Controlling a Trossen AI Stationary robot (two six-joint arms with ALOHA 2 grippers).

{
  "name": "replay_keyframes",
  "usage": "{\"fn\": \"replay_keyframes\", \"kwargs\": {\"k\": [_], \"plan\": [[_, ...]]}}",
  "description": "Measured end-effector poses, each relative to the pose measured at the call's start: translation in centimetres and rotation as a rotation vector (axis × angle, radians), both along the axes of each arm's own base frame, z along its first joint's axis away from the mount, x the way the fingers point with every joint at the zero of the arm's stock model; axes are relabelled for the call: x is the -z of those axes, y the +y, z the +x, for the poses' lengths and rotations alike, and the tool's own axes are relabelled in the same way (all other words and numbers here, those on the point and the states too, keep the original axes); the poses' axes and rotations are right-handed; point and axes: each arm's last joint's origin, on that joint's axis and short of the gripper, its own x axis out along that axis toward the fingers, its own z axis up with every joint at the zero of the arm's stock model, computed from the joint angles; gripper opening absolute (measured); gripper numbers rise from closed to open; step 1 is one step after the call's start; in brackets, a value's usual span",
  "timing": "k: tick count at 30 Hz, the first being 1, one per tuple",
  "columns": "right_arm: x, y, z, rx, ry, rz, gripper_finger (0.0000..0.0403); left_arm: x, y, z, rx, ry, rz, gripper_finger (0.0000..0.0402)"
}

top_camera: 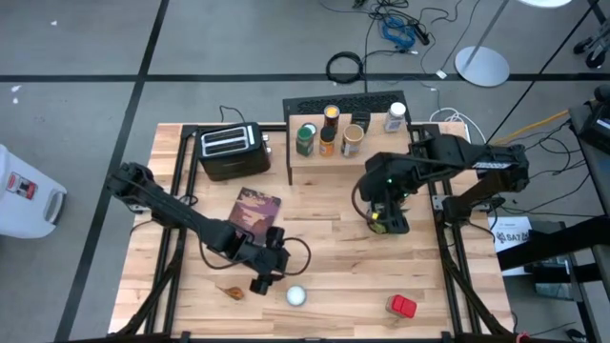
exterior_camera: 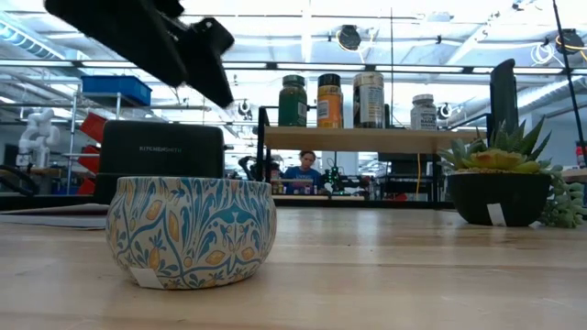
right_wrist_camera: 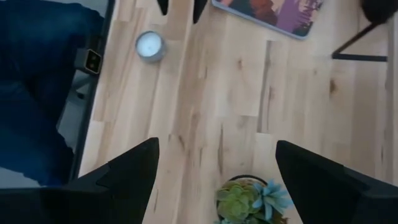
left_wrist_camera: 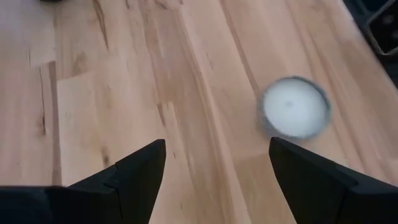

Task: Shelf spices
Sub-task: Put the orange seasoning pack on the shelf

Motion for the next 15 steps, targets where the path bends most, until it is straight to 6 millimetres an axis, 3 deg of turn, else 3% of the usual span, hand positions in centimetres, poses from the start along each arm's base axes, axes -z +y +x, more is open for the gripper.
{"fn": "replay_keyframes", "kwargs": {"k": [9,15], "plan": [[0.2,1.7,-0.1,-0.010,-0.010,-0.033,0.0310,-4.6,-0.5,-3.1,0.013,-0.001,-0.035,0.0297],[1.4,2.7,0.2,-0.017,0.019,-0.032,0.0310,-6.1,-0.1,-7.2,-0.007,0.214,-0.137,0.0297]]}}
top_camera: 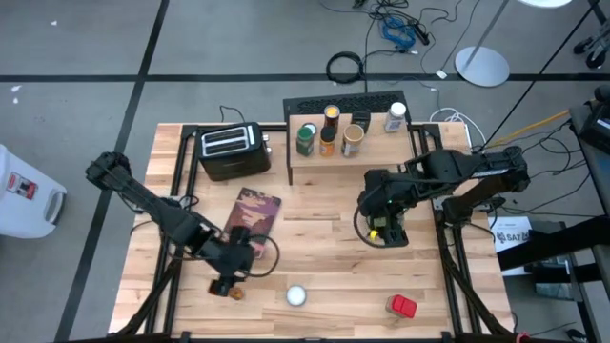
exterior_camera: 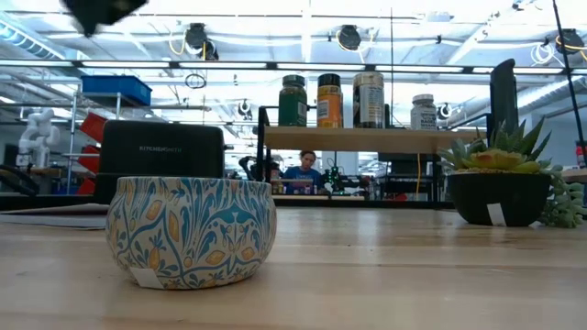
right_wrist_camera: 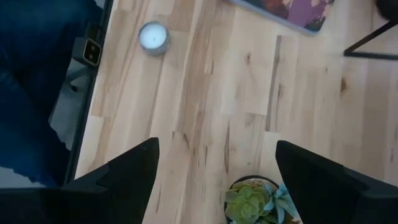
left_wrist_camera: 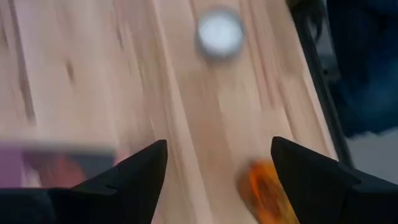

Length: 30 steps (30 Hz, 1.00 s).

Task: Shelf spices
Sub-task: Put the orange seasoning pack on the shelf

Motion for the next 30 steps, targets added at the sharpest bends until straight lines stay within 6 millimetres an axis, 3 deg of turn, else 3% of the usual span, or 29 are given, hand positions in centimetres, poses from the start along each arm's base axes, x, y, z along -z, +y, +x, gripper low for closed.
{"fn": "replay_keyframes", "kwargs": {"k": [4,13,22,30], "plan": [[1.2,0.5,0.2,-0.011,0.031,-0.005,0.0310,-0.5,0.0,-2.0,-0.056,0.113,-0.056,0.0297],[2.5,0.9,0.4,-0.003,0.074,-0.005,0.0310,-1.2,-1.7,-3.9,-0.087,0.158,-0.163,0.0297],[2.5,0.9,0.5,-0.003,0.059,-0.001,0.0310,0.0,-3.8,-4.5,-0.106,0.198,-0.153,0.0291],[2.5,0.9,0.5,0.004,0.059,0.003,0.0310,1.2,-5.2,-4.2,-0.081,0.217,-0.130,0.0242]]}}
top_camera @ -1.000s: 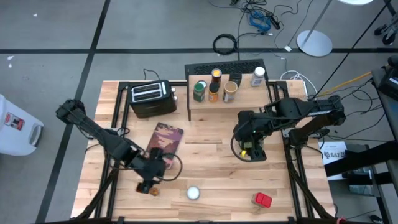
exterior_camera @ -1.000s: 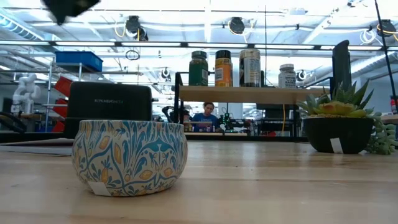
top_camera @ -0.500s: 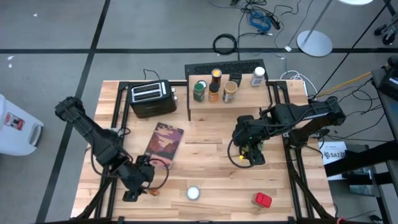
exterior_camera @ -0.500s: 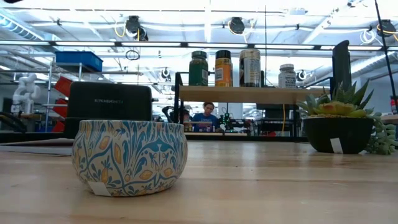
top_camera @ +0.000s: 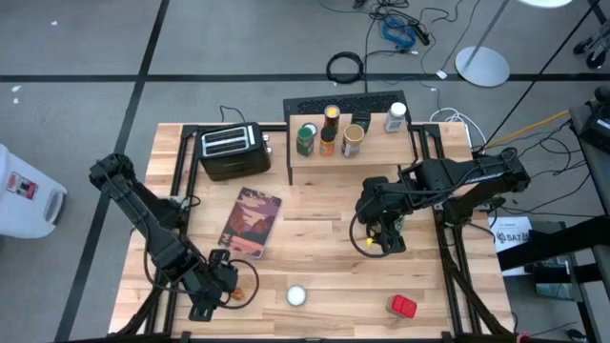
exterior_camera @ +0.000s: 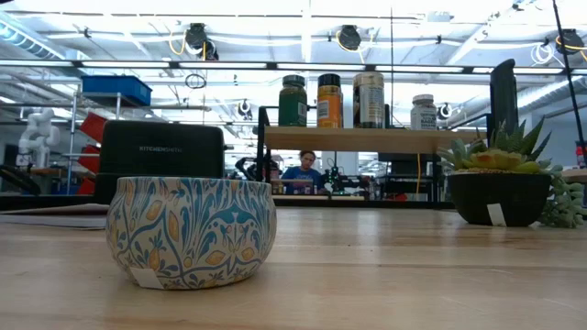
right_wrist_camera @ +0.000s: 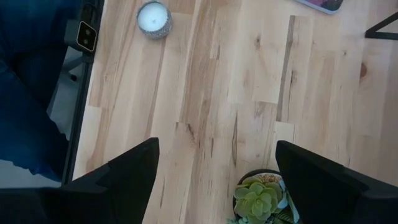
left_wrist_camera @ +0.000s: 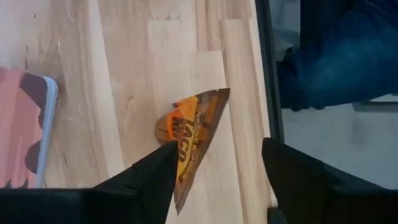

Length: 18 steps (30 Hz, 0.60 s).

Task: Shelf spices
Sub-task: Put the orange seasoning pack on the shelf

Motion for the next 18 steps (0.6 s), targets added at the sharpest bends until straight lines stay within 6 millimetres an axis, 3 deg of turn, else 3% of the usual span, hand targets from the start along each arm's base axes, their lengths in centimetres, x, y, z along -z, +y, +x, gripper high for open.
{"fn": "replay_keyframes", "kwargs": {"k": [18], "plan": [[-0.3,0.5,0.4,-0.016,-0.061,0.016,0.0310,2.3,-0.8,1.0,0.003,0.020,0.116,0.0224]]}}
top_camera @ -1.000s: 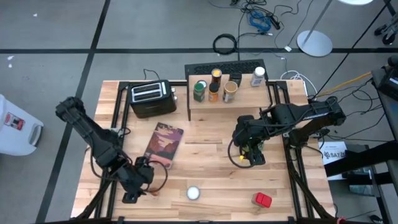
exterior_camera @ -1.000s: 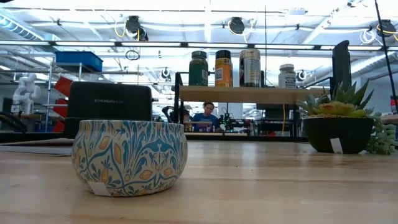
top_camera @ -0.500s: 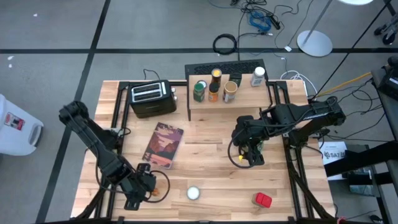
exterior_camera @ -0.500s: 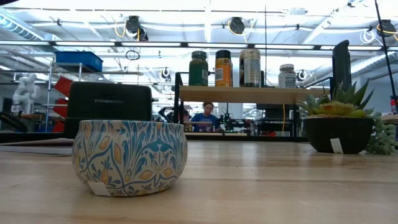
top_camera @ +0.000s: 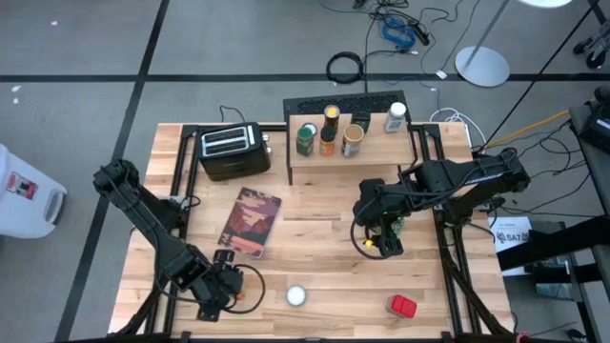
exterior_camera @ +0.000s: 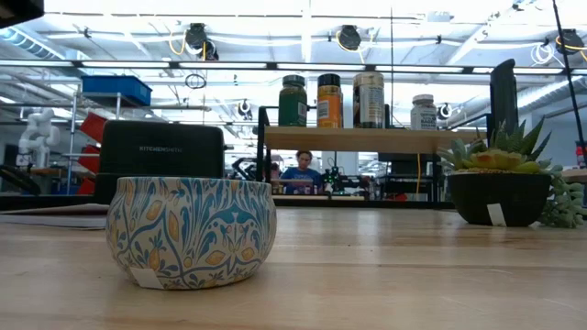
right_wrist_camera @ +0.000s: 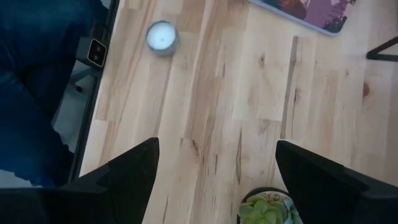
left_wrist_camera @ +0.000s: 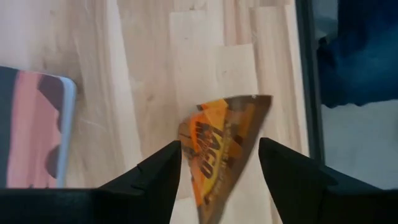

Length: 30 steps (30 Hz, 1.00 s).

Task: Shelf spices
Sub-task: Put the orange seasoning pack on the shelf

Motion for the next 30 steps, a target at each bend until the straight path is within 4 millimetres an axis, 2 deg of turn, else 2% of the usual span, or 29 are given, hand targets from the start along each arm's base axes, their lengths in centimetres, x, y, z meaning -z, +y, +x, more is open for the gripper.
{"fn": "replay_keyframes", "kwargs": {"k": [10,17,25,30], "plan": [[0.0,0.5,-0.1,-0.025,-0.004,-0.005,0.0310,0.0,0.2,0.3,0.008,-0.026,0.028,0.0145],[0.0,1.1,-0.3,-0.044,-0.008,-0.009,0.0310,0.0,0.6,0.7,0.036,-0.043,0.050,0.0109],[0.0,1.5,-0.4,-0.036,-0.020,-0.035,0.0310,-0.2,2.4,3.0,0.042,-0.187,0.154,0.0013],[-0.1,1.8,-0.4,-0.029,-0.029,-0.034,0.0310,-0.6,3.5,4.8,0.068,-0.283,0.169,0.0006]]}}
